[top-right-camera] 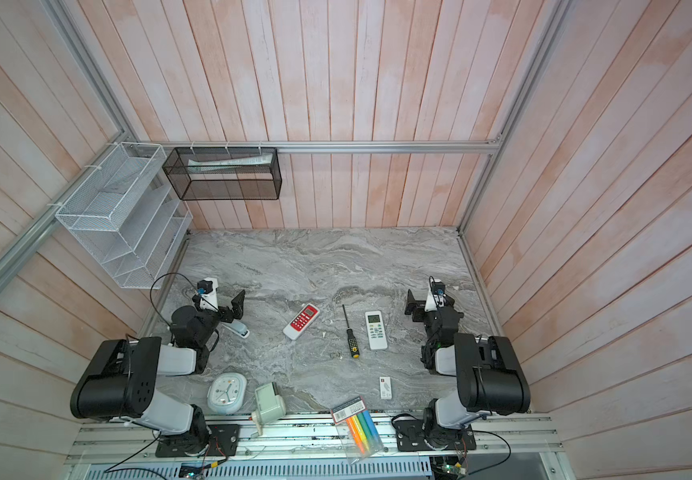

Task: Unload the batteries from the remote control

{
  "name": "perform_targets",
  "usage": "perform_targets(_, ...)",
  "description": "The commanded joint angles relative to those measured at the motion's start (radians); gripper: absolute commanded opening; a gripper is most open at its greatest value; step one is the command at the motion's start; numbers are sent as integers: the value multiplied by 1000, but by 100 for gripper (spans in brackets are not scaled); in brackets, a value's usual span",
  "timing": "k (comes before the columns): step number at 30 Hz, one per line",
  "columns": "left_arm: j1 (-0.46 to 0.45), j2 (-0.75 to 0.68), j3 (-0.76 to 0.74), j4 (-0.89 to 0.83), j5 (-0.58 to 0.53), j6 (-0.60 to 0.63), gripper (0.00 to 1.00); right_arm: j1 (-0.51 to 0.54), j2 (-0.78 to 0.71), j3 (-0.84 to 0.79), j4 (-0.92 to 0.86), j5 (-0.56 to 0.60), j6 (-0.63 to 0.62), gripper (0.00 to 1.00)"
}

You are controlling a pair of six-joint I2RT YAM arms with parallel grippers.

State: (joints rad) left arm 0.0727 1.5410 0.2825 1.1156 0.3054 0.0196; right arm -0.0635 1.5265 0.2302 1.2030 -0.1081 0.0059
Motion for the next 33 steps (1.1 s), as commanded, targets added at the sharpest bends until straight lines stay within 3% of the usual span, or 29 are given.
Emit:
perform_targets(1,-2,-4,-5,10,-17,8,100,-2,-13,12,-6,-11,-6,98)
perform_targets(30,-1,-5,-7,15,-18,6,100,-3,-15,12,-5,-12,-5,98)
perform_targets(33,-1,-43,18,-58,-37,2,100,-3,-21,9,-3,-10,-4,98)
